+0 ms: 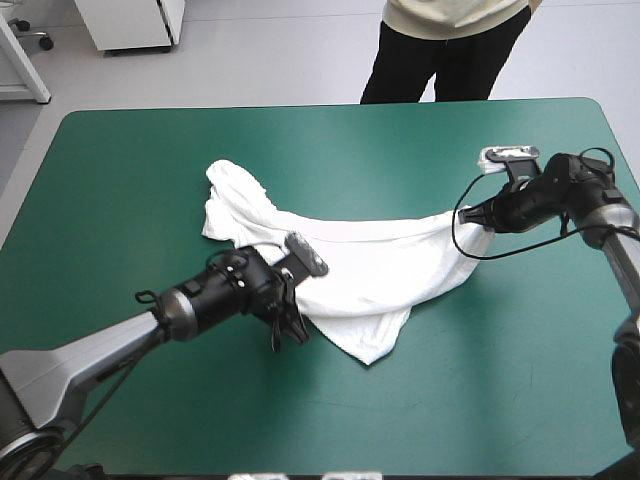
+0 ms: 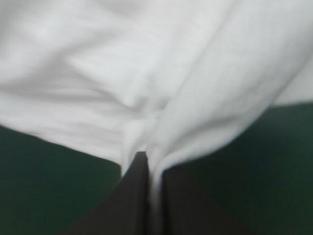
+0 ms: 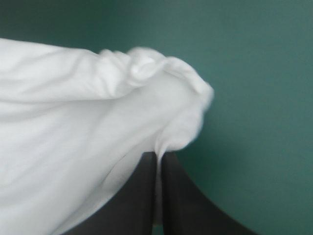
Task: Fold the cloth
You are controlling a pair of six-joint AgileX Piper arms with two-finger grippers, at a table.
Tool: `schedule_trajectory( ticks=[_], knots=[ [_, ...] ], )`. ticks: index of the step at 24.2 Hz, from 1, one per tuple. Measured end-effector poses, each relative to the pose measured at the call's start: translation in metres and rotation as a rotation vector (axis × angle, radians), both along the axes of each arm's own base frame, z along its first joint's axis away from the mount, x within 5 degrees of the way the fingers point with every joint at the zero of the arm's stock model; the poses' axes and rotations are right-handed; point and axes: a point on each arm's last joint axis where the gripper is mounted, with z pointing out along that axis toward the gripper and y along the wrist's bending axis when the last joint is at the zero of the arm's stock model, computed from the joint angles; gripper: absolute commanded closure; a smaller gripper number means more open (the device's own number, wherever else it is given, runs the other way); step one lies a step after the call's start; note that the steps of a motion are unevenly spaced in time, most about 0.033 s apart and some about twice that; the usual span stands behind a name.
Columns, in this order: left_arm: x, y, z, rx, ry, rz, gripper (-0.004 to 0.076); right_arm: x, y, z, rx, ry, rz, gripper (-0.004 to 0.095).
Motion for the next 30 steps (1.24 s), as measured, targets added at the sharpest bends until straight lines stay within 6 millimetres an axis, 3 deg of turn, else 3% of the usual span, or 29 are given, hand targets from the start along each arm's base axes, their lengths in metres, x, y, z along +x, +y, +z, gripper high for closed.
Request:
schedule_trajectory(
  ticks=[7, 11, 14, 17, 18, 19, 20, 21, 22, 25, 27, 30],
  knots=[
    [0.063, 0.054, 0.106, -0.096, -0.250, 0.159, 0.0733, -0.059, 0.005, 0.118, 0.056, -0.324, 0.037, 0.0921],
    [0.076, 0.077, 0.173, -0.164, -0.424, 0.210, 0.0733, -0.090, 0.012, 0.185, 0.138, -0.548, 0.093, 0.0921],
    [0.069, 0.091, 0.236, -0.249, -0.595, 0.234, 0.0733, -0.114, 0.019, 0.237, 0.199, -0.722, 0.159, 0.0921],
    [0.048, 0.102, 0.293, -0.345, -0.765, 0.242, 0.0733, -0.135, 0.022, 0.276, 0.218, -0.856, 0.215, 0.0921],
    [0.027, 0.112, 0.330, -0.423, -0.882, 0.244, 0.0733, -0.151, 0.023, 0.299, 0.216, -0.941, 0.238, 0.0921],
    [0.015, 0.117, 0.347, -0.465, -0.936, 0.242, 0.0733, -0.158, 0.023, 0.308, 0.215, -0.974, 0.246, 0.0921],
    [-0.010, 0.128, 0.373, -0.538, -1.025, 0.240, 0.0733, -0.175, 0.023, 0.327, 0.209, -1.055, 0.260, 0.0921],
    [-0.024, 0.134, 0.385, -0.576, -1.069, 0.238, 0.0733, -0.183, 0.023, 0.334, 0.206, -1.084, 0.267, 0.0921],
    [-0.055, 0.146, 0.404, -0.646, -1.143, 0.226, 0.0733, -0.203, 0.023, 0.351, 0.197, -1.159, 0.282, 0.0921],
    [-0.114, 0.169, 0.427, -0.733, -1.255, 0.174, 0.0733, -0.255, 0.024, 0.379, 0.168, -1.311, 0.321, 0.0919],
    [-0.137, 0.179, 0.431, -0.760, -1.281, 0.161, 0.0733, -0.287, 0.024, 0.388, 0.154, -1.367, 0.339, 0.0919],
    [-0.153, 0.183, 0.431, -0.789, -1.268, 0.138, 0.0733, -0.321, 0.021, 0.390, 0.117, -1.386, 0.320, 0.0919]
  ],
)
